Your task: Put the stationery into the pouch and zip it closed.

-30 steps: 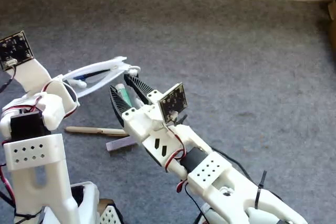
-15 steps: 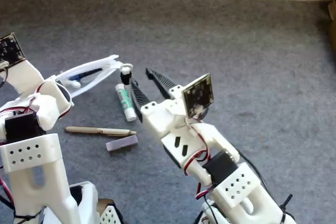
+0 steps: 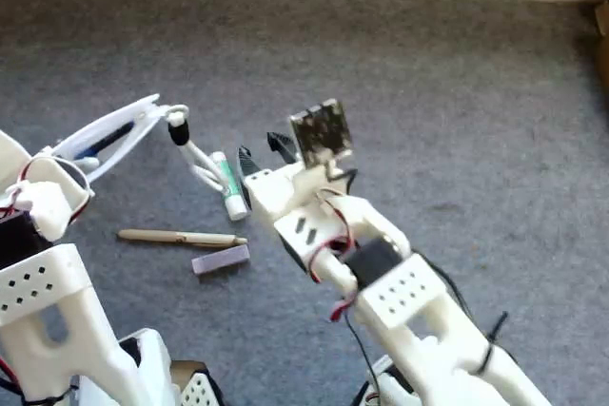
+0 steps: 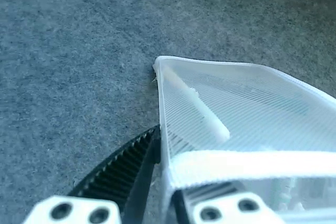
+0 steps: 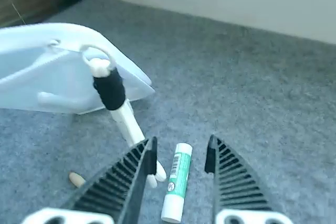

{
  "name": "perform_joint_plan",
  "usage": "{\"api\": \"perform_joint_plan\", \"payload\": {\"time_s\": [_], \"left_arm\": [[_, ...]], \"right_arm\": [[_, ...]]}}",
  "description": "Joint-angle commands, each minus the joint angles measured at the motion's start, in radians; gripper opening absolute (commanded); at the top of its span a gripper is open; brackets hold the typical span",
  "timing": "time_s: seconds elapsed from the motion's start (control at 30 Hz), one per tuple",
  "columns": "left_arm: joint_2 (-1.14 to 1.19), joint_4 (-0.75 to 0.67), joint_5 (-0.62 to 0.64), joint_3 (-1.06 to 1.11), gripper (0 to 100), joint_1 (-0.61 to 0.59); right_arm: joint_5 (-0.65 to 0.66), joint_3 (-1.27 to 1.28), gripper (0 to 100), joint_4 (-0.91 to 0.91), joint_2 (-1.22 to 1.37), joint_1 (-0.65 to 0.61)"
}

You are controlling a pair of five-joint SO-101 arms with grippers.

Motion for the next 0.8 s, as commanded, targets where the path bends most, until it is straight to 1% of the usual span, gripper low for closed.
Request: {"api": "perform_joint_plan", "payload": {"time_s": [0.0,0.2,0.37,0.47,0.77], "left_arm": [[-0.035,0.000,-0.005,-0.071,1,-0.062],[-0.035,0.000,-0.005,-0.071,1,-0.062],[-0.035,0.000,-0.005,-0.071,1,-0.062],[-0.035,0.000,-0.005,-0.070,1,-0.062],[-0.035,0.000,-0.006,-0.070,1,-0.064]], "right_arm": [[-0.005,-0.151,14.9,0.047,0.188,0.008],[-0.005,-0.398,14.9,0.189,0.464,0.005],[-0.005,-0.585,14.9,0.295,0.676,-0.047],[-0.003,-0.690,14.9,0.329,0.796,-0.073],[-0.005,-0.938,14.9,0.387,1.067,-0.071]]}}
